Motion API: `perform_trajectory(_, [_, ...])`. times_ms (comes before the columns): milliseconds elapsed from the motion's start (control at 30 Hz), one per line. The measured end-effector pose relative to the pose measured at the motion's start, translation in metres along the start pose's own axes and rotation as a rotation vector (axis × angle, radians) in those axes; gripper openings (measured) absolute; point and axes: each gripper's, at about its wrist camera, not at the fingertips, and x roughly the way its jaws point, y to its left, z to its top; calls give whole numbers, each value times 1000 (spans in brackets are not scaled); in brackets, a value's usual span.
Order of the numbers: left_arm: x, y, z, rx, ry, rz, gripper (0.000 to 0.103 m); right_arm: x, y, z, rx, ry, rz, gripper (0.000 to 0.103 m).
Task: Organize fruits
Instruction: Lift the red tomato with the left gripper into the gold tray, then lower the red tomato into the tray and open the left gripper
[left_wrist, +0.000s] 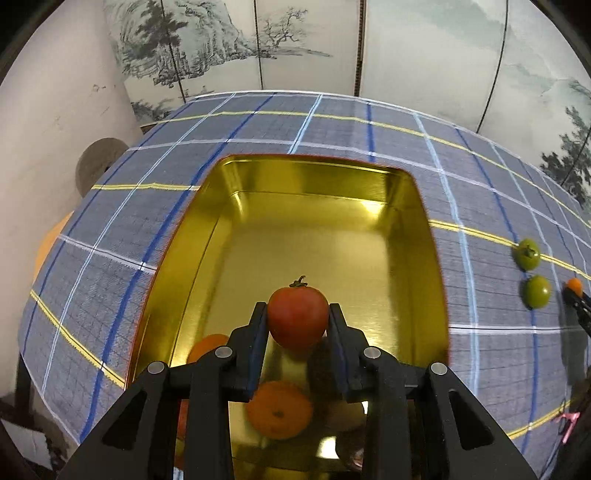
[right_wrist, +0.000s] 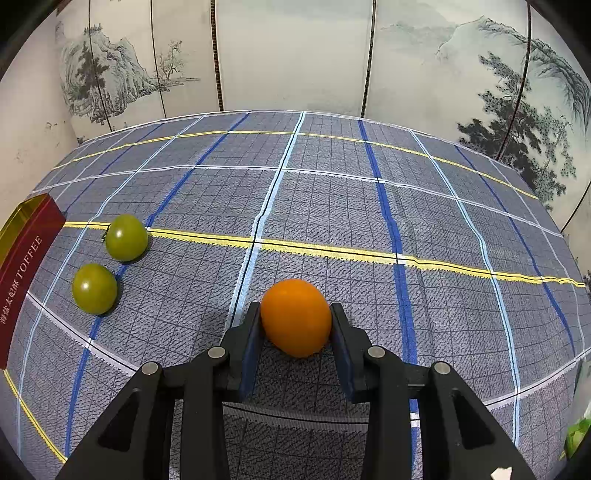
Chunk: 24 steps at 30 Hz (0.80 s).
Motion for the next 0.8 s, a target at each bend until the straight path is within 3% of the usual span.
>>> perform_trajectory(800, [22, 13, -1, -9, 40, 8, 33, 1, 0, 0, 3, 1, 3, 34])
